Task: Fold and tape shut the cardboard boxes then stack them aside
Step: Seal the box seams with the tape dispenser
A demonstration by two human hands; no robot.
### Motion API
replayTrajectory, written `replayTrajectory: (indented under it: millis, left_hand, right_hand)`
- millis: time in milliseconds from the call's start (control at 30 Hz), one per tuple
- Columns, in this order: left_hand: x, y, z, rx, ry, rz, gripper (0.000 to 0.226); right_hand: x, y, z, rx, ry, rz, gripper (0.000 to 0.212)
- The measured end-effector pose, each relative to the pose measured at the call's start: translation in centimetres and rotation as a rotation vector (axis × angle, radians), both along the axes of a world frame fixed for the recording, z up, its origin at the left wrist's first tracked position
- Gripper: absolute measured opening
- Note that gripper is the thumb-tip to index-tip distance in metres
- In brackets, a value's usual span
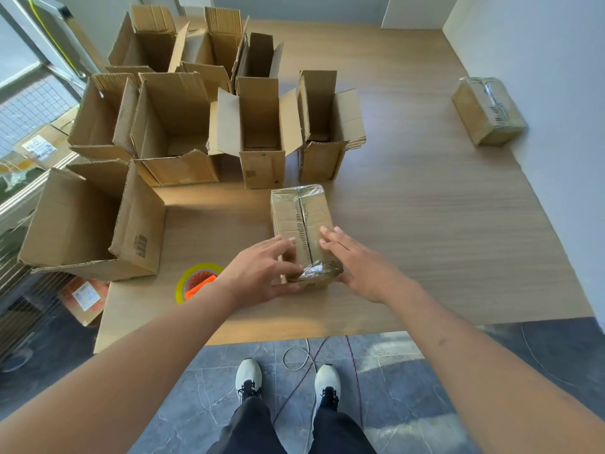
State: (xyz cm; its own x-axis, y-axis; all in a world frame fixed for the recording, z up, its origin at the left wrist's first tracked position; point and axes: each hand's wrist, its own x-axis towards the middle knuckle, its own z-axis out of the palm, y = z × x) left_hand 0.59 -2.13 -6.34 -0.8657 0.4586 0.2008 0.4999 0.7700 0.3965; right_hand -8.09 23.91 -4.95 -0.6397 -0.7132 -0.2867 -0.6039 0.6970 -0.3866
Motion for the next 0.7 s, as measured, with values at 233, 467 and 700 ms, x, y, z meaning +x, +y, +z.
replayTrajectory:
  millis: [233,467,700]
  left_hand:
    - [2.0,0.8,-1.1,0.105,-0.035,0.108,0.024]
    - [2.4,1.3,-2.8,0.185,-0.028,0.133,0.025]
    - [3.1,2.1,-3.5,0.232,-0.018,0.19,0.03]
  right_hand:
    - [2.7,0.1,-3.1,-0.275,0.144,-0.032,0.064]
    - [5.4,-0.5,-5.0,-0.352,0.291,-0.157,0.064]
    - [7.3,-1.0,-4.3,-0.405,0.168,-0.489,0.076]
